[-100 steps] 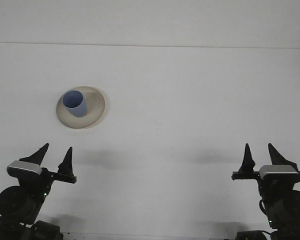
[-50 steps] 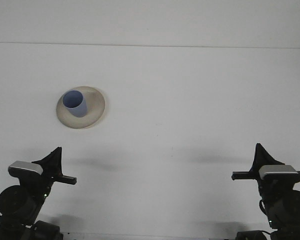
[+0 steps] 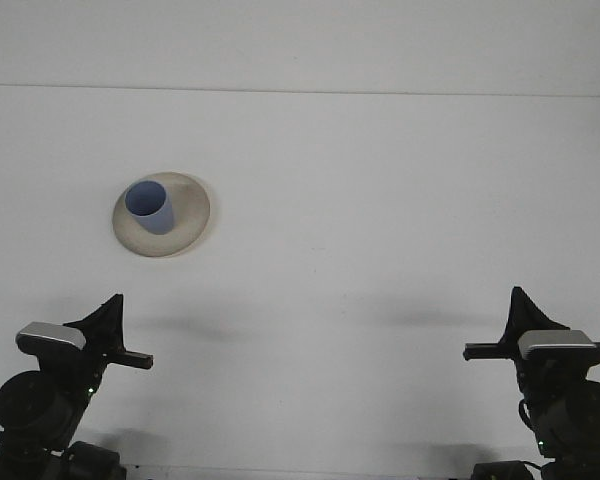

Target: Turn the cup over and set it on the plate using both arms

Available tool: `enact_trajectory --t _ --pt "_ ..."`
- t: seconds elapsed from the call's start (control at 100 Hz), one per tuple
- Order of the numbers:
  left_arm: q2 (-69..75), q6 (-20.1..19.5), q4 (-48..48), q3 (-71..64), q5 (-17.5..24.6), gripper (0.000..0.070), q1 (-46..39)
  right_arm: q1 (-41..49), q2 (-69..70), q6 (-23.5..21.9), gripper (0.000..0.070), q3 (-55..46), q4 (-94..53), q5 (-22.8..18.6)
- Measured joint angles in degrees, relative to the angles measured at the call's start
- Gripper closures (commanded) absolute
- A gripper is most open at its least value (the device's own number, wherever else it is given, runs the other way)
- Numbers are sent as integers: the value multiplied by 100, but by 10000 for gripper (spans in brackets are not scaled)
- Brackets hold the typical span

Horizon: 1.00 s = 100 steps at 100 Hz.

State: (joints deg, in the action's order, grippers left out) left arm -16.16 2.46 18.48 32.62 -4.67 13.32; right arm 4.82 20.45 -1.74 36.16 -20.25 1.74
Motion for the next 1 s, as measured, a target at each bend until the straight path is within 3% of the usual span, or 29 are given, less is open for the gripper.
enact_trajectory --t 0.33,0.48,0.72,1.0 --pt "0 -2 -17 0 0 690 -2 0 0 0 699 0 0 2" --pt "24 -11 -608 -107 0 689 -188 0 0 0 699 0 0 2" --pt "649 -20 -1803 -1303 308 690 -575 0 0 0 699 0 0 0" --pt "1429 -20 -2107 -2339 310 689 -918 0 0 0 699 0 0 2"
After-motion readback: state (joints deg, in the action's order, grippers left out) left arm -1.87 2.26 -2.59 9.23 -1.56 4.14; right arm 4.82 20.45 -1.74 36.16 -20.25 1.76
